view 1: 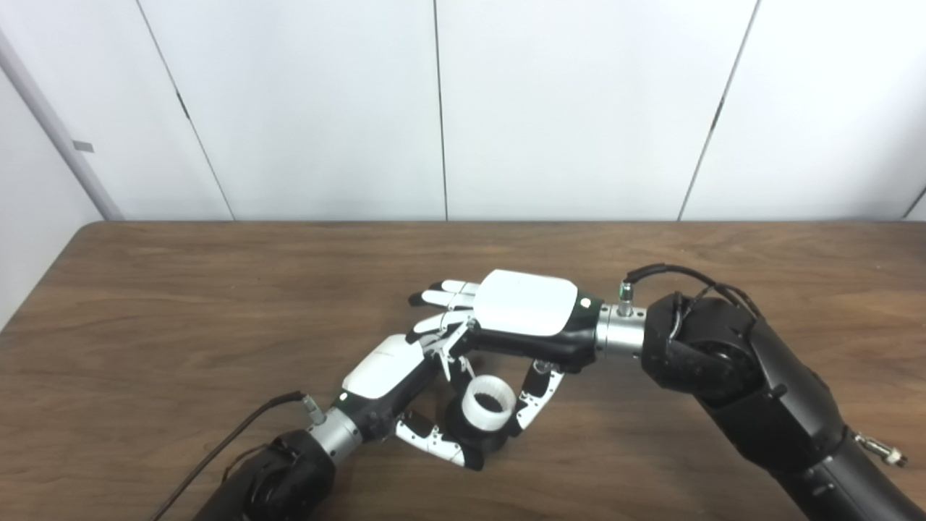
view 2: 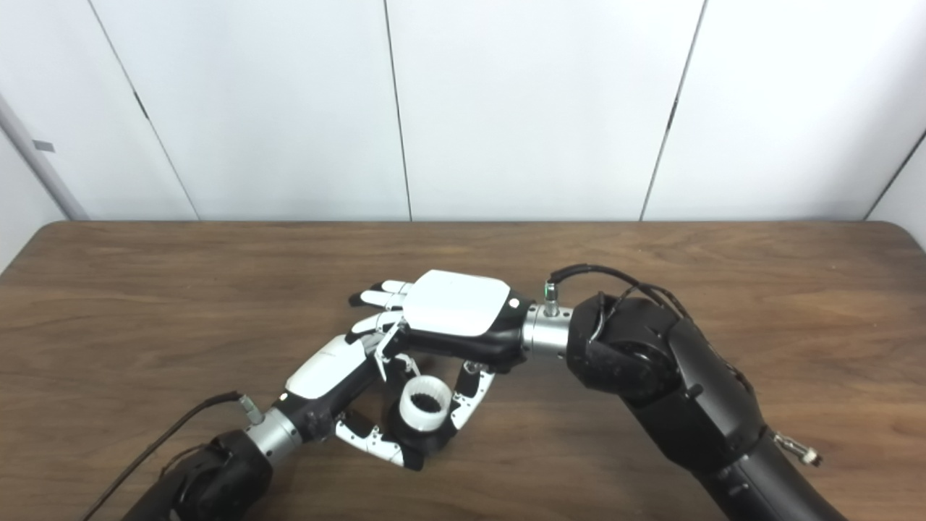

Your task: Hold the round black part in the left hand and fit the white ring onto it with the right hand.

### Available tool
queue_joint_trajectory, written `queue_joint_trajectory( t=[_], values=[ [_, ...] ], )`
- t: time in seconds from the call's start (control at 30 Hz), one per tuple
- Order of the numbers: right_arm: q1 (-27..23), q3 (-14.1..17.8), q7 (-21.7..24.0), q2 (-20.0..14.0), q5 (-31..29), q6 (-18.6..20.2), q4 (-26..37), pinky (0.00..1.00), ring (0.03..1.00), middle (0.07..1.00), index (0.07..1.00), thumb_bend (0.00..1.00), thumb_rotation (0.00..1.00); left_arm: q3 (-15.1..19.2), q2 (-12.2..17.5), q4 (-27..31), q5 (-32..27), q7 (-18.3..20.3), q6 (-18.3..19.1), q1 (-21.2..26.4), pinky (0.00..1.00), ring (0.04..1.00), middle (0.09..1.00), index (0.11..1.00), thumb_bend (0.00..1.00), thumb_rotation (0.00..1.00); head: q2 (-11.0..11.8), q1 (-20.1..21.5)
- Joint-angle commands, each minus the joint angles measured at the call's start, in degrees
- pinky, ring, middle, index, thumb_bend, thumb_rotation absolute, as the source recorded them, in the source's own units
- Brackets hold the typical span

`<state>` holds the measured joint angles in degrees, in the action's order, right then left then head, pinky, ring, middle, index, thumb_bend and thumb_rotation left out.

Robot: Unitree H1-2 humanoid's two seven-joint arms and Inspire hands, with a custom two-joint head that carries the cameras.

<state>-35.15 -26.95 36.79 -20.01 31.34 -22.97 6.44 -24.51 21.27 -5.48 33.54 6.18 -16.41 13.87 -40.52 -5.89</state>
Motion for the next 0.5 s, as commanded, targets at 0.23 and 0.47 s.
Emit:
queue_joint_trajectory(
  t=[0.23,0.47],
  values=[
    [-2.7,1.0,-1.9,0.3,0.1,-1.1,-0.3,1.0,1.0,0.882,0.48,0.53,0.14,-1.1,0.3,1.2,1.3,3.0,-0.4,-1.0,1.0,1.0,0.866,0.48,0.52,0.06,0.0,-0.1],
    [-2.7,0.7,-2.9,0.5,0.5,-2.1,-1.4,1.0,1.0,0.881,0.48,0.53,0.14,-1.0,0.1,2.1,1.5,3.9,0.6,-1.1,1.0,1.0,0.868,0.48,0.52,0.06,-0.1,-0.4]
  ],
)
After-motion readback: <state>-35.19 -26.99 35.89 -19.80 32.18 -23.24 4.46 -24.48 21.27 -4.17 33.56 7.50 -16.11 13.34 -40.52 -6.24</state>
